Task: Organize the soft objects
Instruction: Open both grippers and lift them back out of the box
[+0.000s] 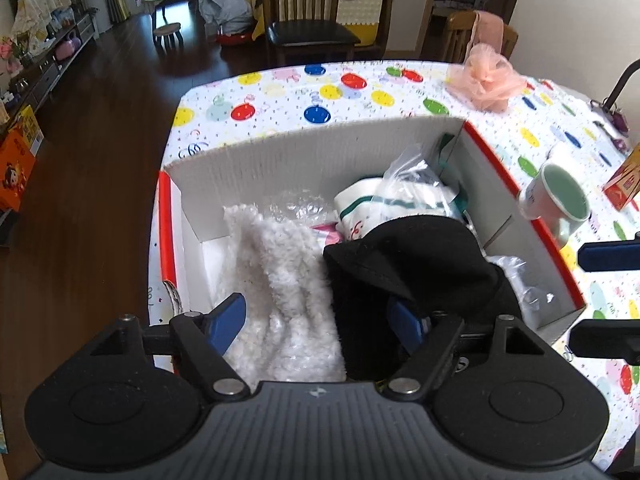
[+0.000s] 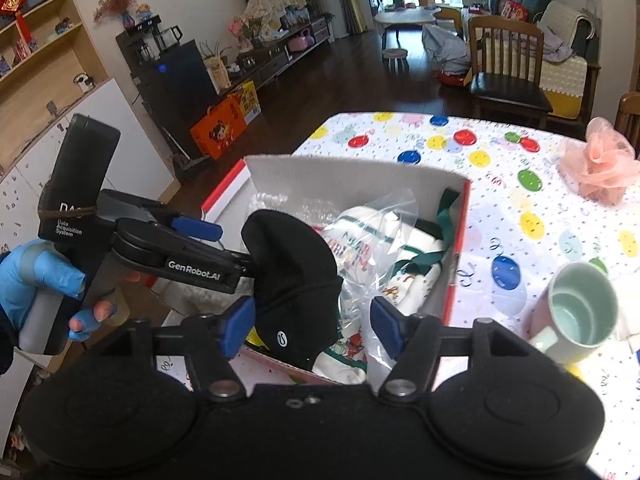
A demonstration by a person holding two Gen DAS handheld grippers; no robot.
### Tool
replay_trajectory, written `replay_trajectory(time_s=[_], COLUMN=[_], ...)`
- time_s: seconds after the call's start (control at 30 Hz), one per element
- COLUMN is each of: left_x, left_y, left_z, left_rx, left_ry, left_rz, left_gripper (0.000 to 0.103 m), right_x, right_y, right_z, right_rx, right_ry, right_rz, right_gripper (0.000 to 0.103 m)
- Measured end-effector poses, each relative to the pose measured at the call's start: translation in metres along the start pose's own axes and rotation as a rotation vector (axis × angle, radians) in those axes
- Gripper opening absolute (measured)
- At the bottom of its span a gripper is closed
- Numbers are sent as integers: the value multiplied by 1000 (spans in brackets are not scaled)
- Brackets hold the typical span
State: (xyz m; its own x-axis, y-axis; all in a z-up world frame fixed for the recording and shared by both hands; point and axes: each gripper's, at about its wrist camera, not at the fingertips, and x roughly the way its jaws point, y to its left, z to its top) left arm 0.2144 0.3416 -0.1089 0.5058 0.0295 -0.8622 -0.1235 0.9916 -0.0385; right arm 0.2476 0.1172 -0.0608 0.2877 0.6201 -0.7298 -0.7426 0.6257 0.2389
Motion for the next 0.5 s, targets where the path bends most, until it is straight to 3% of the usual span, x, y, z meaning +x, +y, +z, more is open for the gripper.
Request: replay_trajectory(time_s=[0.13, 0.37, 0.5], left_x=[-15, -50, -67], left_y=[-1, -10, -24], left_z=[2, 9, 15], left_rx=[3, 37, 65], left_ry=[-32, -121, -172], left_rz=[-3, -11, -26], left_gripper=[78, 78, 83], right_x=[-19, -52, -68], right_y=[-1, 2, -3], right_z=[0, 1, -1], right_rx=[-9, -33, -41], right_ry=[-35, -73, -100], right_rz=[-25, -90, -137], right_gripper=[80, 92, 97])
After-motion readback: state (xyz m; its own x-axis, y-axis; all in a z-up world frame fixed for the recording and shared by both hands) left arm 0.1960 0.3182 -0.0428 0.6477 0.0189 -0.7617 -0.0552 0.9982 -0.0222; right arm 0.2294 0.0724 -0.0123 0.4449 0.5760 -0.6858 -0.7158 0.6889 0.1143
